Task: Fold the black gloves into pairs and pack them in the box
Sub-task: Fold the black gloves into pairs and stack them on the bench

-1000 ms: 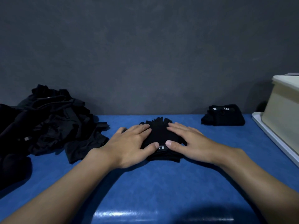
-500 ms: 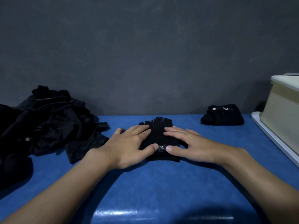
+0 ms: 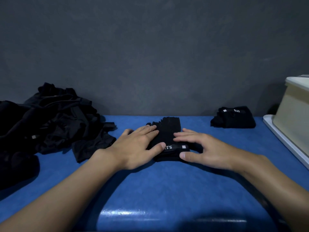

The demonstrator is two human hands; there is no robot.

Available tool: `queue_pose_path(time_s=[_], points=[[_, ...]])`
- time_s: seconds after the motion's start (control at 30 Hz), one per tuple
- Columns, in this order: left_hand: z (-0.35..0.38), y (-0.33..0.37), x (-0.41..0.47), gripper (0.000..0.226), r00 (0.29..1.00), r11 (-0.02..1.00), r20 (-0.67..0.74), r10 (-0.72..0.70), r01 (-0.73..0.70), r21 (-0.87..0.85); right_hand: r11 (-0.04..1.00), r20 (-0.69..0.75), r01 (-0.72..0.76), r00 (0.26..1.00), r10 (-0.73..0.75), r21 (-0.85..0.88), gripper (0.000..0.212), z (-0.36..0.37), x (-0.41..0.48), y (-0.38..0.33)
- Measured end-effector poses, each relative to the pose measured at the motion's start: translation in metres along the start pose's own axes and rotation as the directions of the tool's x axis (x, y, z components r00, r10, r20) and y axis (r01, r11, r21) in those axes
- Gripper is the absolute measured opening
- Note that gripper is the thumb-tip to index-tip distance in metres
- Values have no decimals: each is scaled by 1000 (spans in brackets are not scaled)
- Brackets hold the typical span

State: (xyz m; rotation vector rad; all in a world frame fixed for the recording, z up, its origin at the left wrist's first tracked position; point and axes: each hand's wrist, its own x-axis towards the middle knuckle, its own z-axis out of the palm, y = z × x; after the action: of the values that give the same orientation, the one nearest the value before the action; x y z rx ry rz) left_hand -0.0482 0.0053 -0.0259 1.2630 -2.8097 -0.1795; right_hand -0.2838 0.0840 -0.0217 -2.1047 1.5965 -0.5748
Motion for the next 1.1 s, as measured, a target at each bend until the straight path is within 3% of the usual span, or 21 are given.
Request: queue_pose_path(time_s=[0.17, 0.27, 0.43, 0.6, 0.9, 1.1], points=[[-10, 4, -11, 80, 984, 988, -97, 147, -152, -42, 999, 23, -14, 1000, 15, -48, 50, 2, 1, -1], [-14, 8, -18, 75, 966, 967, -106, 237, -245, -64, 998, 30, -18, 999, 20, -52, 50, 2, 0, -2], [-11, 3, -21, 57, 956, 955, -127, 265, -279, -105, 998, 32, -22, 999, 23, -51, 55, 1, -2, -6], [-9, 3, -21, 48, 949, 956, -167, 268, -283, -72, 998, 43, -20, 999, 23, -67, 73, -2, -9, -10], [-12, 7, -24, 27, 945, 958, -234, 229, -261, -116, 999, -69, 10, 998, -7, 45, 63, 0, -11, -13], [-14, 5, -26, 29, 949, 943, -259, 183, -244, -226, 990, -165, 64, 985, -43, 124, 29, -1, -8, -17]])
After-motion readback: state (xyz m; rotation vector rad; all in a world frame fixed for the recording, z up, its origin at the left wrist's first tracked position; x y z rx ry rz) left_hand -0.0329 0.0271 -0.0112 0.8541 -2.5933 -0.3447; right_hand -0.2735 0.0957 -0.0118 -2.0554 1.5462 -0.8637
